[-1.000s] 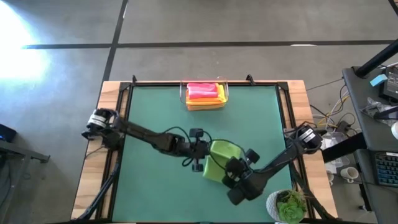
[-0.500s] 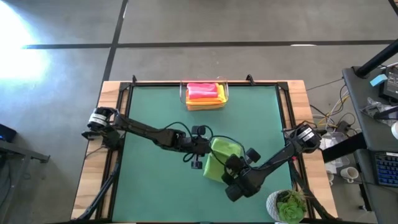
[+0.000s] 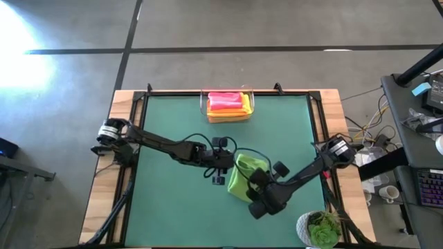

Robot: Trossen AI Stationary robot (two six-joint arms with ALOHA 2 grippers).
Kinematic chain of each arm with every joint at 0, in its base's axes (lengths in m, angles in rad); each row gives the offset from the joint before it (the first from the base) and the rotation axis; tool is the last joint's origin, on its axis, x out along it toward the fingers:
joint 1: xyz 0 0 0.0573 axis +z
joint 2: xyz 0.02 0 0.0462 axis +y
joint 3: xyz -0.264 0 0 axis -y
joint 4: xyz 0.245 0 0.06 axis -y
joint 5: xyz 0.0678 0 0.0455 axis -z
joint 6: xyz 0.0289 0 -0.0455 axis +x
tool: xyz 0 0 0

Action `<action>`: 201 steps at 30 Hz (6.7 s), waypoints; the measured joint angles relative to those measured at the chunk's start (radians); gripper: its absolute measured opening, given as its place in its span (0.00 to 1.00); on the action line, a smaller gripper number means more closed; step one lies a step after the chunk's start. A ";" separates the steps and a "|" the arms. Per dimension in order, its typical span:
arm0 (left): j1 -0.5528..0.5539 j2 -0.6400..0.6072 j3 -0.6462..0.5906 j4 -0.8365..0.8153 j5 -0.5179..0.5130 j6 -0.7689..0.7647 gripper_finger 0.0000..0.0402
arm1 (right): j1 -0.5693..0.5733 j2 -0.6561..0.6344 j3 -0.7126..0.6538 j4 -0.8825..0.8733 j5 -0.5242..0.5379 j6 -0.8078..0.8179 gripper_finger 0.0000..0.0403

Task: Fold microfiber towels
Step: Fold the green microfiber towel, then stack the green microfiber towel on top of the pink microfiber towel

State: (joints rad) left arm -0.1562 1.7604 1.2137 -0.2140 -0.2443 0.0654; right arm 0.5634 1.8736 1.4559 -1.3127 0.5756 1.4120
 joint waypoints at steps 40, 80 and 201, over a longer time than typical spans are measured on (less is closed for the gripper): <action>-0.055 0.077 0.004 0.162 0.321 -0.272 0.27 | -0.073 -0.368 -0.004 -0.201 0.169 -0.028 0.34; -0.019 0.004 -0.009 -0.676 0.060 0.106 0.00 | -0.074 -0.384 -0.074 -0.201 0.180 0.028 0.33; 0.155 -0.342 -0.651 0.107 0.242 -0.977 0.39 | -0.775 0.019 -0.251 1.033 -0.780 -1.292 0.38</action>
State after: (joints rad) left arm -0.0010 1.4184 0.5625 -0.1066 -0.0027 -0.9112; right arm -0.2111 1.8927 1.2053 -0.2794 -0.2047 0.1200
